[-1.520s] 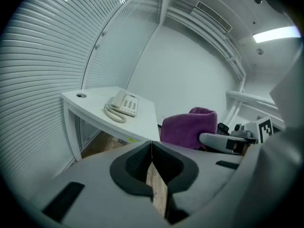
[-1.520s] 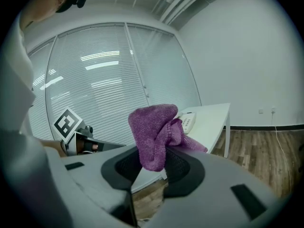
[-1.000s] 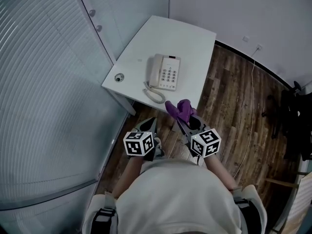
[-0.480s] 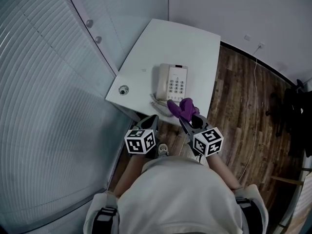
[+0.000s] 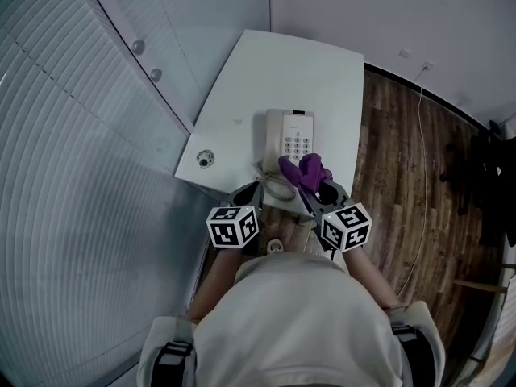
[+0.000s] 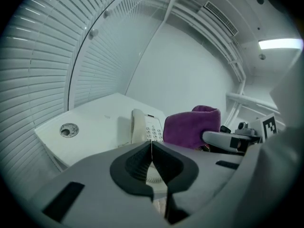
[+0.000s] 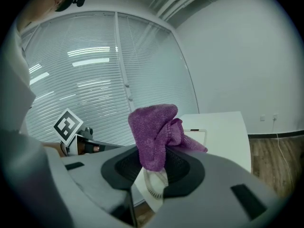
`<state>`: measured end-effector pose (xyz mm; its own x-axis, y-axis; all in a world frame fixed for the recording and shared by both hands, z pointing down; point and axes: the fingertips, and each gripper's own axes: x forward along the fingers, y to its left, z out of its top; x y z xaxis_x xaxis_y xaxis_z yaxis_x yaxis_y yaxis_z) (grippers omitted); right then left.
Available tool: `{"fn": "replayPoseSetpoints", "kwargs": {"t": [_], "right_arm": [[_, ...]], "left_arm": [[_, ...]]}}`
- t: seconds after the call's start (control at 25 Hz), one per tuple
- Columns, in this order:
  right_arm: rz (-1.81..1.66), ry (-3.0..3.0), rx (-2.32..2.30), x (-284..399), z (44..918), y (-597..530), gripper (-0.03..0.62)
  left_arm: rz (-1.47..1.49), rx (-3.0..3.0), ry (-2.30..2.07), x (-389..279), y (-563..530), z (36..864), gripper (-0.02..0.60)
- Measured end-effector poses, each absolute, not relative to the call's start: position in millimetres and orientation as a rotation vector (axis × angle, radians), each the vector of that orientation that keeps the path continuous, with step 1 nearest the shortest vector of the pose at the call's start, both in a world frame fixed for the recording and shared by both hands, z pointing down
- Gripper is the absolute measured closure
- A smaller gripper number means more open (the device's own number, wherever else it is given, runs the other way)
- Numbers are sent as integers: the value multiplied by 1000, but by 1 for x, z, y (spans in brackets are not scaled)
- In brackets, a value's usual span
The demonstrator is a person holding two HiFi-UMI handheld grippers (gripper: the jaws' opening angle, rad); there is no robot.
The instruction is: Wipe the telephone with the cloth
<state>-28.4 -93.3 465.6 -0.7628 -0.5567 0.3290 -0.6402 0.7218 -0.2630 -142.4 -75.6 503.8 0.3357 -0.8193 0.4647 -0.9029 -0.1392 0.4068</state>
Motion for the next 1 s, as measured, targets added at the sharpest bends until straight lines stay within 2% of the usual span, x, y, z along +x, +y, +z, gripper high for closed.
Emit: {"fn": "replayPoseSetpoints", "kwargs": {"t": [0.64, 0.68, 0.76, 1.0], "right_arm": [[553, -2677, 1025, -13, 468, -130, 468], [554, -2676, 1011, -12, 470, -133, 468], [553, -2679, 990, -11, 470, -141, 468], [514, -2709, 968, -18, 463, -175, 468]], "left_arm": [[187, 1973, -1532, -143, -147, 505, 557], [187, 1969, -1529, -142, -152, 507, 533], [184, 1960, -1514, -139, -162, 510, 377], [201, 1929, -1526, -139, -183, 520, 365]]}}
